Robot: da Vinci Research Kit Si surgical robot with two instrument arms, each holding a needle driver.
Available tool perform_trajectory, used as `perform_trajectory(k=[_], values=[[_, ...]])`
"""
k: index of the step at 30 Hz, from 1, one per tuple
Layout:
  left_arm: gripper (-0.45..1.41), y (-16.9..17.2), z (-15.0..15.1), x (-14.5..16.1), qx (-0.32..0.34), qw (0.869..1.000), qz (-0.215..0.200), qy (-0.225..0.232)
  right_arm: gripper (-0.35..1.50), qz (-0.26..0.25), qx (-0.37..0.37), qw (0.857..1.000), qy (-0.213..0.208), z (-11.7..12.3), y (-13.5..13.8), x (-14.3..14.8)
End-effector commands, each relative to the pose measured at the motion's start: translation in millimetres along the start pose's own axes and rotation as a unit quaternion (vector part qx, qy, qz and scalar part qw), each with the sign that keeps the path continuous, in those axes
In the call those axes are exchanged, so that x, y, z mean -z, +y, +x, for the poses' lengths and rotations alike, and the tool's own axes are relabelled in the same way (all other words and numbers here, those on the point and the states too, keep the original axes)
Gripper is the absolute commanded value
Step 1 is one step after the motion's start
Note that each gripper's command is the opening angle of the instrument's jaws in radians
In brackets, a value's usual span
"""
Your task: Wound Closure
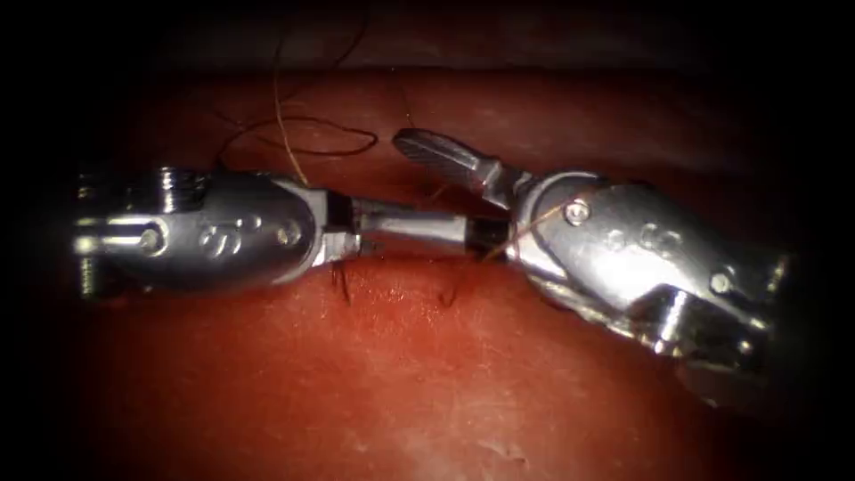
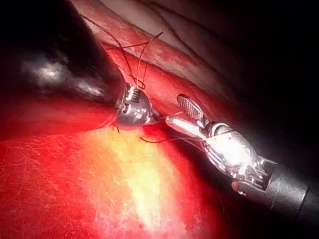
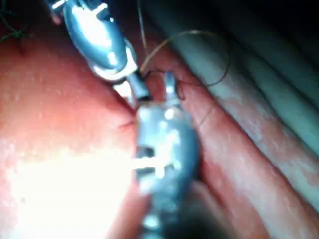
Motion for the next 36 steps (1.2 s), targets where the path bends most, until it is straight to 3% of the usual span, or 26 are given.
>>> perform_trajectory(k=[1,6,12,18,36], values=[[-0.35,0.1,0.3,-0.6,0.001,1.0,0.003,-0.001,0.44,-0.019,-0.019,1.0,-0.012,-0.9,0.7,-0.1],[-0.35,0.9,1.0,0.5,0.002,1.0,0.005,-0.002,0.46,-0.078,-0.056,0.994,-0.05,-3.0,1.1,-0.4],[-0.35,0.5,1.1,1.2,0.003,1.0,0.01,-0.005,0.51,-0.108,-0.062,0.989,-0.077,-3.4,2.3,-1.6],[-0.35,-0.1,0.6,1.2,0.003,1.0,0.019,-0.011,0.49,-0.124,-0.055,0.985,-0.11,-4.4,3.8,-3.8],[-0.35,-2.4,-1.6,0.5,0.001,0.999,0.035,-0.022,0.49,-0.145,-0.05,0.976,-0.156,-9.3,5.1,-9.4]])
